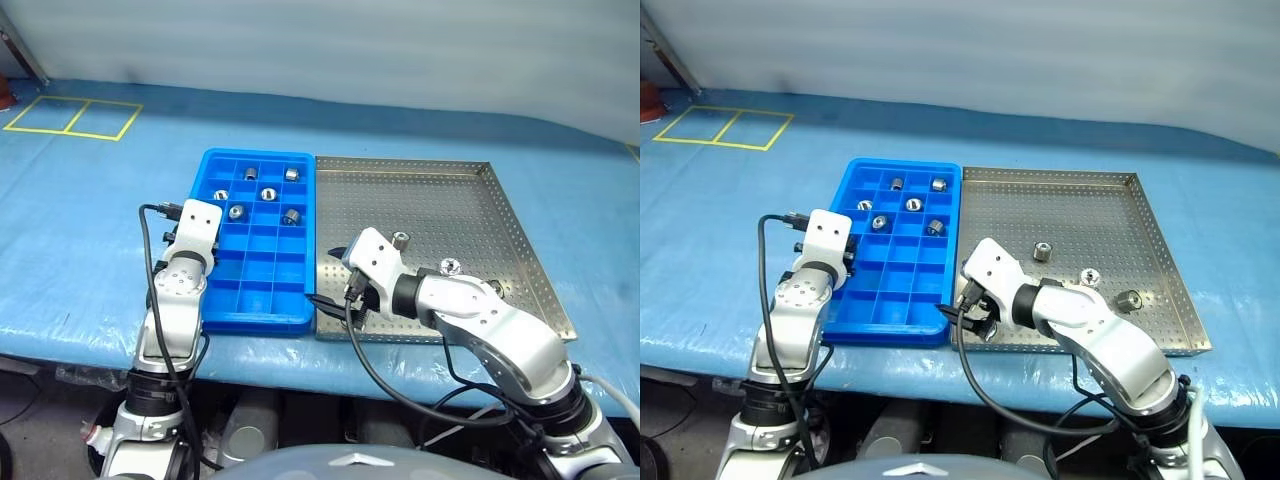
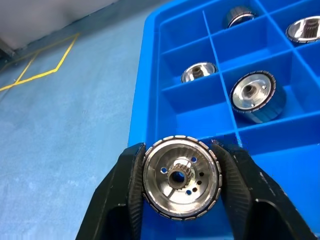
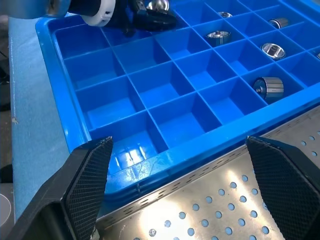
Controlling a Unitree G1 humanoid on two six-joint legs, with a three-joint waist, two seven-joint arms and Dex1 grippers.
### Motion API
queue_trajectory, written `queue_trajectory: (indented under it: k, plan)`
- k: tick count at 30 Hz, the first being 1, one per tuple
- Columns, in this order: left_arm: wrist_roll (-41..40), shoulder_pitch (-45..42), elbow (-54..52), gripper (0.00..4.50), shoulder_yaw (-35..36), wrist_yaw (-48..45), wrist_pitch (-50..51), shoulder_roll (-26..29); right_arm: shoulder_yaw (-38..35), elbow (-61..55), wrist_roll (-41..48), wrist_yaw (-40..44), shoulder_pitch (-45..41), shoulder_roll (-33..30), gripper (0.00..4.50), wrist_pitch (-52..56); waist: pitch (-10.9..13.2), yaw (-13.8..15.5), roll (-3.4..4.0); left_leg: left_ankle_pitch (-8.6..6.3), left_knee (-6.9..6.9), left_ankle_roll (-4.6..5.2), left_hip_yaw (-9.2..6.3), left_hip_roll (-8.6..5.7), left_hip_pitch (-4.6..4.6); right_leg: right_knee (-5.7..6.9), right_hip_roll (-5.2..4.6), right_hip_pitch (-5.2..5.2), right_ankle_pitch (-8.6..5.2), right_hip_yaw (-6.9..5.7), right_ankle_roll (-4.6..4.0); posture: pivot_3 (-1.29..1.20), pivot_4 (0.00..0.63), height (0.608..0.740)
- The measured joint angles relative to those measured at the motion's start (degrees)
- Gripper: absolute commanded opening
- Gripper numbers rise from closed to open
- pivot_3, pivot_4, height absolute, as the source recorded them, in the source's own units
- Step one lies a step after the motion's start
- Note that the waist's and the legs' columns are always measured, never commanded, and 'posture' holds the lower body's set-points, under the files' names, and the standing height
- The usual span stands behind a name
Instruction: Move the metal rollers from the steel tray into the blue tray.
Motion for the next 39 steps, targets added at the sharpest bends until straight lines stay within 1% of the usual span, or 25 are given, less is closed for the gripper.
queue_trajectory:
  k: [3, 5, 7, 9, 11, 13, 16, 19, 21, 26, 30, 33, 39]
  plan:
    - [-1.7, -0.1, 0.0, 4.46, 0.5, -1.2, -1.6, -0.9, -0.3, -0.3, 0.0, -0.4, 1.2, 0.1, 4.5, 0.0, 0.0, 0.1, 0.0, 0.0, 0.01, 0.0, -0.02, -0.02, -0.04, -0.01, -0.05, -0.01, 0.0, -0.05, -0.01, 0.19, 0.15, 0.74]
    - [-4.0, -0.5, 0.0, 4.49, 0.1, -3.1, -4.8, -1.6, -0.9, -0.7, 0.0, -0.9, 1.8, 0.1, 4.5, 0.1, 0.0, 0.0, -0.01, 0.0, 0.01, 0.0, 0.02, -0.06, -0.04, -0.04, -0.13, -0.01, 0.0, -0.05, -0.01, 0.19, 0.15, 0.74]
    - [-9.5, -2.7, -0.1, 4.49, 1.2, -7.0, -7.1, -3.8, -3.4, -2.7, 0.1, -1.7, 4.2, -0.5, 4.5, 0.6, 0.0, 0.1, -0.02, -0.01, 0.02, 0.02, -0.02, -0.1, -0.11, -0.06, -0.22, -0.02, 0.0, -0.13, -0.02, 0.15, 0.15, 0.74]
    - [-14.3, -5.7, -0.1, 4.49, 1.3, -11.4, -7.7, -4.1, -6.6, -4.9, 0.2, -2.5, 7.1, -1.2, 4.5, 1.2, 0.0, -0.1, -0.02, -0.01, 0.02, 0.04, -0.01, -0.14, -0.13, -0.08, -0.25, -0.02, 0.01, -0.14, -0.02, 0.12, 0.15, 0.74]
    - [-18.2, -8.8, 0.0, 4.49, 1.1, -16.4, -7.8, -2.9, -9.8, -6.9, 0.3, -3.4, 10.1, -2.3, 4.5, 2.3, 0.0, -0.7, -0.01, -0.02, -0.01, 0.06, 0.01, -0.15, -0.11, -0.09, -0.23, -0.02, 0.0, -0.12, -0.02, 0.09, 0.15, 0.74]
    - [-21.4, -12.1, 1.7, 4.49, -0.6, -21.6, -7.6, -1.1, -13.2, -8.9, 0.4, -4.3, 14.0, -2.7, 4.5, 3.3, 0.0, -1.4, -0.01, -0.02, -0.02, 0.06, 0.0, -0.15, -0.11, -0.08, -0.18, -0.01, -0.02, -0.12, -0.03, 0.08, 0.15, 0.74]
    - [-23.8, -16.5, 6.5, 4.49, -4.9, -28.9, -7.1, 1.4, -17.8, -12.2, 0.6, -5.6, 20.3, -3.0, 4.5, 4.8, 0.0, -2.1, -0.01, -0.02, -0.01, 0.06, 0.0, -0.22, -0.09, -0.06, -0.1, 0.01, -0.04, -0.1, -0.03, 0.03, 0.15, 0.74]
    - [-25.2, -20.0, 11.8, 4.49, -8.7, -34.2, -6.8, 1.9, -21.7, -14.4, 0.2, -7.5, 25.2, -2.7, 4.5, 6.3, 0.0, -3.2, 0.0, -0.02, 0.04, 0.07, 0.0, -0.25, -0.05, -0.07, -0.1, 0.04, -0.04, -0.08, 0.01, 0.01, 0.15, 0.74]
    - [-25.1, -23.6, 17.6, 4.49, -13.2, -37.5, -7.8, 0.3, -25.7, -16.2, -0.4, -9.4, 29.4, -0.9, 4.5, 7.0, 0.0, -3.6, 0.0, -0.01, 0.09, 0.08, 0.01, -0.26, -0.07, -0.05, -0.1, 0.04, -0.03, -0.06, 0.04, -0.02, 0.15, 0.74]
    - [-22.5, -28.4, 26.7, 4.49, -21.8, -43.2, -15.3, -2.9, -29.9, -16.9, -0.2, -13.0, 36.1, 0.9, 4.5, 6.3, 0.0, -5.2, 0.02, -0.02, 0.02, 0.08, 0.12, -0.21, -0.04, -0.06, -0.09, -0.02, -0.03, 0.09, 0.04, -0.07, 0.15, 0.74]
    - [-18.8, -30.1, 33.7, 4.49, -27.7, -45.4, -22.6, -6.2, -29.8, -17.0, 1.2, -16.9, 40.7, 1.9, 4.5, 3.1, 0.0, -6.4, 0.05, -0.02, -0.02, 0.08, 0.11, -0.11, -0.03, -0.05, -0.04, -0.03, -0.04, 0.1, 0.03, -0.12, 0.15, 0.74]
    - [-15.4, -30.6, 39.2, 4.49, -31.6, -46.3, -28.6, -8.3, -28.1, -17.0, 1.9, -20.4, 43.5, 2.4, 4.5, 0.7, 0.0, -7.4, 0.05, -0.03, -0.01, 0.08, 0.2, -0.08, -0.01, -0.05, -0.05, -0.05, -0.03, 0.19, 0.04, -0.16, 0.15, 0.74]
    - [-11.2, -31.1, 45.7, 4.49, -33.5, -46.8, -35.1, -10.6, -25.7, -17.0, 3.8, -25.6, 46.8, 2.1, 4.5, -3.8, 0.0, -8.5, 0.07, -0.03, -0.02, 0.09, 0.27, -0.04, 0.01, -0.05, -0.05, -0.08, -0.03, 0.23, 0.05, -0.19, 0.15, 0.74]
